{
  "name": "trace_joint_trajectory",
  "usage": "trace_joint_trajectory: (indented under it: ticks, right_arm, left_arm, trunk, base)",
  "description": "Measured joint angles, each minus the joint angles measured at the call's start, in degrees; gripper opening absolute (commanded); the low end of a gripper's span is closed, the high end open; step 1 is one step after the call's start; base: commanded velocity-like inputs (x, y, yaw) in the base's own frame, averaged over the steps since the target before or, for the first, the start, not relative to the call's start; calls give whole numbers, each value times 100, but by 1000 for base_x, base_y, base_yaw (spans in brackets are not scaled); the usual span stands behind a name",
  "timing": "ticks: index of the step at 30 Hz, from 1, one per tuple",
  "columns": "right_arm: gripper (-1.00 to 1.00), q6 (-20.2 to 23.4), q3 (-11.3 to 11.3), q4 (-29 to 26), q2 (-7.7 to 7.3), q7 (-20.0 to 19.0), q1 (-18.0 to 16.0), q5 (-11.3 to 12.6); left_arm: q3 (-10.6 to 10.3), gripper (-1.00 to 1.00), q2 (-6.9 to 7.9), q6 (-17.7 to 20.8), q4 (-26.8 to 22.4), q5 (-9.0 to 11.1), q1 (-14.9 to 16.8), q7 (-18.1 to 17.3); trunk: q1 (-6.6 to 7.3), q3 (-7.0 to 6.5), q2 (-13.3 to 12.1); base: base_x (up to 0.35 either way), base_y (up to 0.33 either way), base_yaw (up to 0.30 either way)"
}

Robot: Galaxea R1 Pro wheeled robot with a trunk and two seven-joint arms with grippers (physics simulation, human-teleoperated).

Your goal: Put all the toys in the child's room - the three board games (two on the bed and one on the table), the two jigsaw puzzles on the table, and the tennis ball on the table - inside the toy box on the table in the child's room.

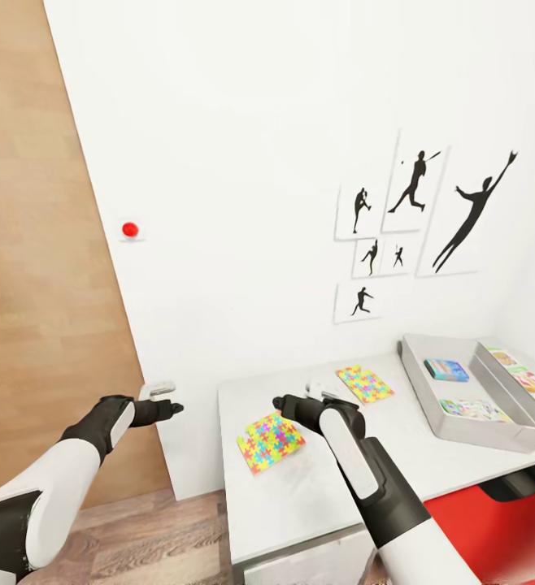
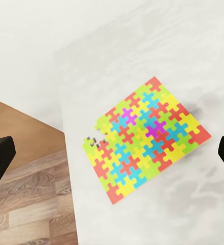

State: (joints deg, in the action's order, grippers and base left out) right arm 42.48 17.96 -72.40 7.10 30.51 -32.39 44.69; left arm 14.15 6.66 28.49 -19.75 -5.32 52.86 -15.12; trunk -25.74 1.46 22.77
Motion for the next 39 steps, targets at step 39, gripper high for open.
trace_joint_trajectory:
  ticks: [39]
  right_arm:
    - [100, -33, -9, -72, -68, -23, 12, 17]
  left_arm:
    - [-5, 100, -117, -23, -21, -6, 9, -10]
  trunk:
    - [0, 369, 1]
  base:
    - [0, 0, 0]
